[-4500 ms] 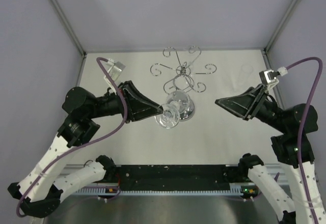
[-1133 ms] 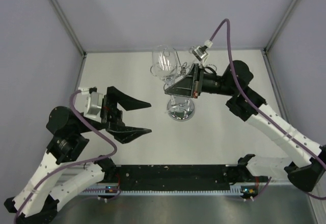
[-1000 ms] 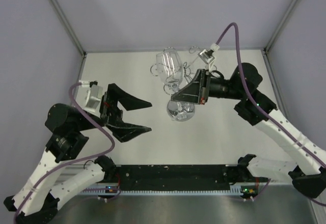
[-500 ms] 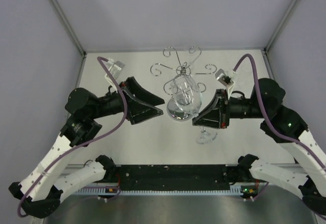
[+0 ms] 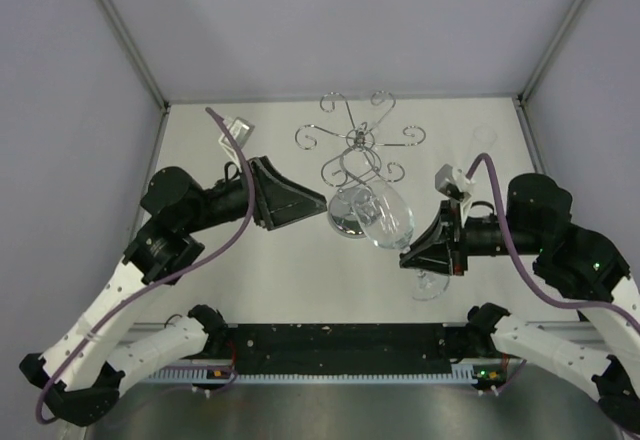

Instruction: Take the wine glass off the wine glass rack

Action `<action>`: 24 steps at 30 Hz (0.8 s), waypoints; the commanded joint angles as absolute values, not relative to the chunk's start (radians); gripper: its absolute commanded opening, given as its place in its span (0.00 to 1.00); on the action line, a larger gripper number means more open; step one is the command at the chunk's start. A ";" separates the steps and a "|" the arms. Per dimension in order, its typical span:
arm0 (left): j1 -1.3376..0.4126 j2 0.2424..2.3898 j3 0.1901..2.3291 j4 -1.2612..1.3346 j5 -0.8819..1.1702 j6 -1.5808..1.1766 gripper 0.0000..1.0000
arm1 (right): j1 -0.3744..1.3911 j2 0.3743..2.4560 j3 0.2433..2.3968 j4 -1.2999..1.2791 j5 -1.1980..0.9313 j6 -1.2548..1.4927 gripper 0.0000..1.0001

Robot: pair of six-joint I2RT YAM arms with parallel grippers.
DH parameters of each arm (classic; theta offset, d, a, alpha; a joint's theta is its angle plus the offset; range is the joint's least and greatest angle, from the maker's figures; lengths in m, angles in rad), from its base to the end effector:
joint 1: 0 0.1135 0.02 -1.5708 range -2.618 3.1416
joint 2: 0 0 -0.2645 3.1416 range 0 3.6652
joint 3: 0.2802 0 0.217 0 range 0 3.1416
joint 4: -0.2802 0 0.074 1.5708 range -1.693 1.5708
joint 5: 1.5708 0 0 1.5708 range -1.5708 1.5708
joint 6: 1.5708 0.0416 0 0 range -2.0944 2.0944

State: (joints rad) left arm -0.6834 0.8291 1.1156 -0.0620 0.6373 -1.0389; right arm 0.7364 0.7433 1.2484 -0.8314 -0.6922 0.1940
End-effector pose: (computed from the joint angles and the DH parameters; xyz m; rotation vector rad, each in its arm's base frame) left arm 0.0845 -0.1007 0.4489 0.3558 1.6329 -1.8011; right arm 0.0408 0.0728 0.4119 -1.0159 1.7566 1.2653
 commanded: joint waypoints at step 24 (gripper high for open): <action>-0.683 0.899 1.011 -0.089 0.660 -1.014 0.70 | 0.788 0.854 1.362 -0.992 -0.652 -0.067 0.00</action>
State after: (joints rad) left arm -0.6834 0.8917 1.0077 -0.1154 0.6399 -1.0367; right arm 0.7658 0.8497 1.2926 -1.0267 -0.6468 -0.0360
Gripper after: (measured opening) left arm 0.702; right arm 0.125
